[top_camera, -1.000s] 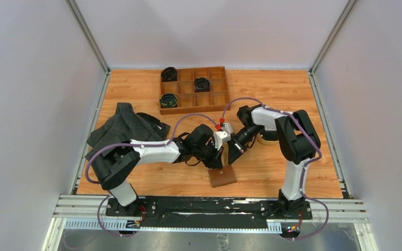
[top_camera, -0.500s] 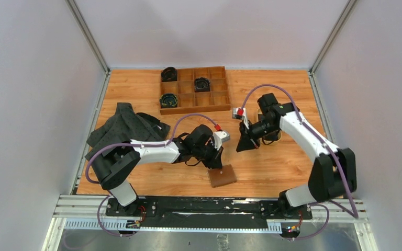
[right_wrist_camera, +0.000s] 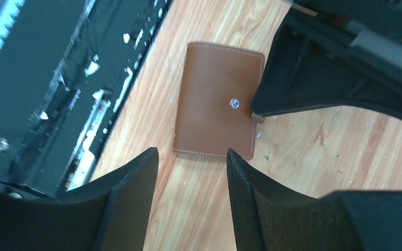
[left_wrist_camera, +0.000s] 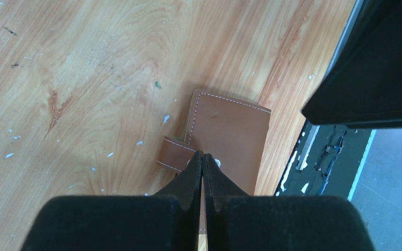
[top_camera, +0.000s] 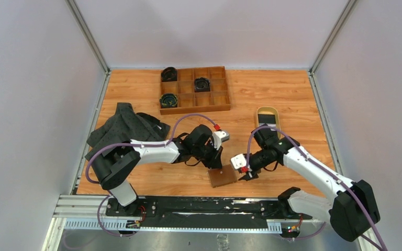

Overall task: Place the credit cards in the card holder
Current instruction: Close the card holder at the center of the board.

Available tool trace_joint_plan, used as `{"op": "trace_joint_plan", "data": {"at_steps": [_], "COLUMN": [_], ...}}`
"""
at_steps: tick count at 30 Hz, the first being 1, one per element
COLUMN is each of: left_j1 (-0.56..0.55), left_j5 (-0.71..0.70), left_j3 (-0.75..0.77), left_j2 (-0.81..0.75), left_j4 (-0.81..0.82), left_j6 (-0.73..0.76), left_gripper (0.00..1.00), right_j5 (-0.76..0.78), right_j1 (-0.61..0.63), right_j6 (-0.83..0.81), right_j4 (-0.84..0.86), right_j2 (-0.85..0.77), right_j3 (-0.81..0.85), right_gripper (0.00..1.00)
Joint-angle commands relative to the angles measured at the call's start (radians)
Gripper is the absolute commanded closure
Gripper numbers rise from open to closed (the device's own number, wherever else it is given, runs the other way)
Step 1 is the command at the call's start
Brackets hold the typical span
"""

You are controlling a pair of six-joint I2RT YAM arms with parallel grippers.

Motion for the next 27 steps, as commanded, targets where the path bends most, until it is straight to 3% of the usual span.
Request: {"op": "trace_joint_plan", "data": {"at_steps": [1, 20, 27], "left_j1": [0.008, 0.009, 0.011], "left_j5": [0.01, 0.022, 0.022], "left_j3": [-0.02, -0.018, -0.015], "left_j2": [-0.013, -0.003, 0.005], "left_j4": [-0.005, 0.003, 0.006], "left_j6": [-0.002, -0.009, -0.013], "left_gripper": [1.0, 1.0, 1.0], "right_j5": [0.133, 0.207, 0.247], "right_j1": [0.041, 0.107, 0.228], "right_j6": [-0.041, -0.057, -0.019], "right_j4": [0.134, 0.232, 0.288], "right_j2": [-0.013, 0.021, 0.078], "right_j3": [-0.049, -0.121, -0.146], "right_gripper": [0.46, 0.45, 0.45]}}
